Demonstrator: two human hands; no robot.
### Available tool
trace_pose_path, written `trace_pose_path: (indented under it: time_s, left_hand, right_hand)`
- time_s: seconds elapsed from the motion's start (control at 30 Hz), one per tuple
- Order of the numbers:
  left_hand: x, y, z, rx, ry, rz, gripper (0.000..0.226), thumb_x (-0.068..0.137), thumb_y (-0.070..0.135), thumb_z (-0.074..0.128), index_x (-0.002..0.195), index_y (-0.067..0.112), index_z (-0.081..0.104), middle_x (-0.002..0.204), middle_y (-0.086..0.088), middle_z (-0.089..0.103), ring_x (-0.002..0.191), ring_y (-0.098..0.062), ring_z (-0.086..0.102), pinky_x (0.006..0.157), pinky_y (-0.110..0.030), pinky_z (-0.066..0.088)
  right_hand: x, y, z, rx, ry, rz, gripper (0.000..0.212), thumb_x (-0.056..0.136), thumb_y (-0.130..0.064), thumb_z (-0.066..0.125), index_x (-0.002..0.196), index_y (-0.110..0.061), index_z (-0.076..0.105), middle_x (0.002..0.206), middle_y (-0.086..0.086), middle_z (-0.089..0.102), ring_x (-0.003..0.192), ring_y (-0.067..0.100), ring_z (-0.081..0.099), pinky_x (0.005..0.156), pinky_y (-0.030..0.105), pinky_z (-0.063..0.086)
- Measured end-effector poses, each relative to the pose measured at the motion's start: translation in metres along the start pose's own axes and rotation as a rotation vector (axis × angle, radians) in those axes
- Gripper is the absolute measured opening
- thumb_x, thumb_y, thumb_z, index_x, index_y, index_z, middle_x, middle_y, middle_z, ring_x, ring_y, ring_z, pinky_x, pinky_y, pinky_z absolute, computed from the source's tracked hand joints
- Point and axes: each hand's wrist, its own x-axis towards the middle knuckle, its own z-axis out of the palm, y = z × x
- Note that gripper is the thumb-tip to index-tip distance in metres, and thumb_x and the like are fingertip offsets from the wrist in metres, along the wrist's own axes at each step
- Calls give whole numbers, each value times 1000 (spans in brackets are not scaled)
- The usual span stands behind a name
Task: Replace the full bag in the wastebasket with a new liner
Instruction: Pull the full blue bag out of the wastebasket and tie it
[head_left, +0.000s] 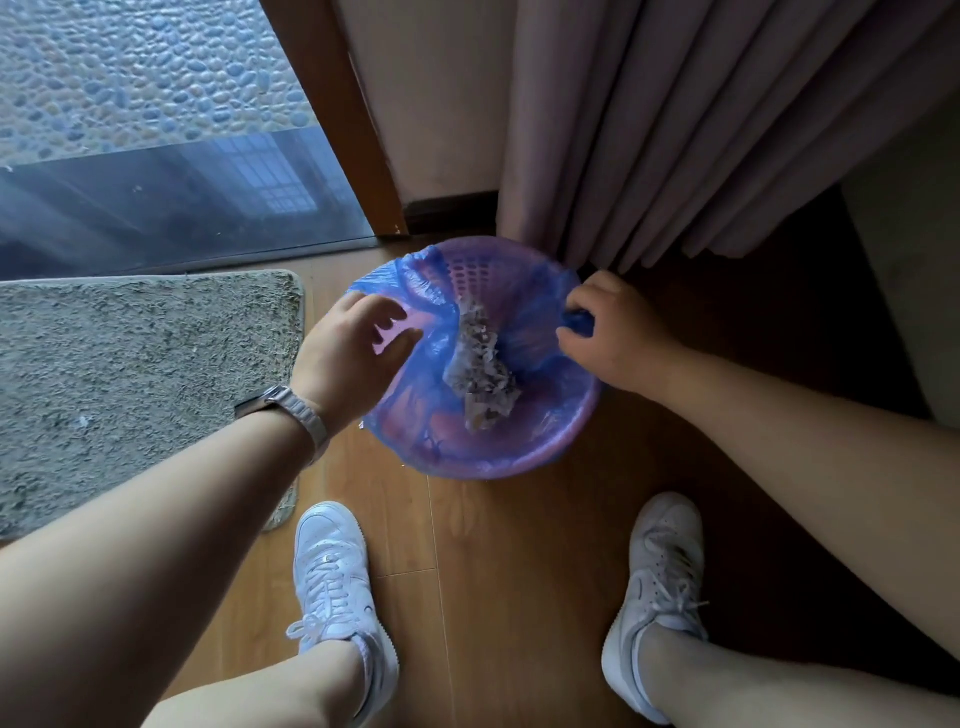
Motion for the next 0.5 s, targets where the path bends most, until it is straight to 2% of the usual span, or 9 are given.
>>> trace_pose_path:
  time_s: [0.1, 0.23, 0.3, 0.37, 0.43, 0.5]
  left_hand:
    - [-2, -11, -5, 65, 43, -94, 33, 83, 32, 72, 107, 14, 58, 99, -6, 53, 74, -20, 55, 76, -40, 53]
    - [-11, -26, -10, 173, 64, -201, 56, 82, 40, 71, 124, 13, 48, 118, -15, 50, 106, -33, 54, 96, -43, 45]
    - [-13, -31, -13, 191, 25, -317, 64, 83, 48, 67, 131, 12, 44, 127, -16, 48, 118, -33, 48, 103, -43, 40]
    - [-13, -32, -15, 177, -64, -457, 63, 85, 56, 59, 127, 10, 49, 123, -15, 55, 114, -31, 53, 95, -39, 42]
    - [-17, -32, -16, 197, -134, -530, 51, 88, 59, 53, 106, 12, 59, 103, -12, 64, 101, -32, 59, 78, -36, 43]
    - [-20, -29, -19, 201, -141, -517, 40, 89, 55, 53, 88, 16, 60, 85, -8, 63, 91, -33, 61, 69, -34, 39]
  right_hand:
    - [-3, 4, -5, 45, 13, 53, 19, 74, -7, 70, 92, -3, 68, 102, 14, 54, 92, 28, 57, 84, 23, 37]
    - [-9, 8, -12, 106, -39, 120, 29, 75, -3, 66, 104, -6, 64, 110, 10, 50, 97, 24, 55, 87, 24, 39]
    - [-12, 10, -17, 104, -54, 138, 31, 74, -5, 66, 104, -9, 60, 108, 6, 49, 96, 22, 54, 84, 27, 42]
    - [-15, 12, -21, 99, -58, 188, 31, 75, -14, 67, 103, -13, 56, 105, 4, 54, 93, 22, 56, 82, 35, 48]
    - [-19, 15, -25, 59, -113, 277, 29, 76, -27, 68, 100, -19, 54, 99, 3, 61, 87, 23, 59, 78, 38, 51]
    - [-25, 16, -29, 4, -216, 347, 20, 78, -37, 66, 86, -24, 54, 90, 1, 63, 80, 22, 60, 71, 35, 50]
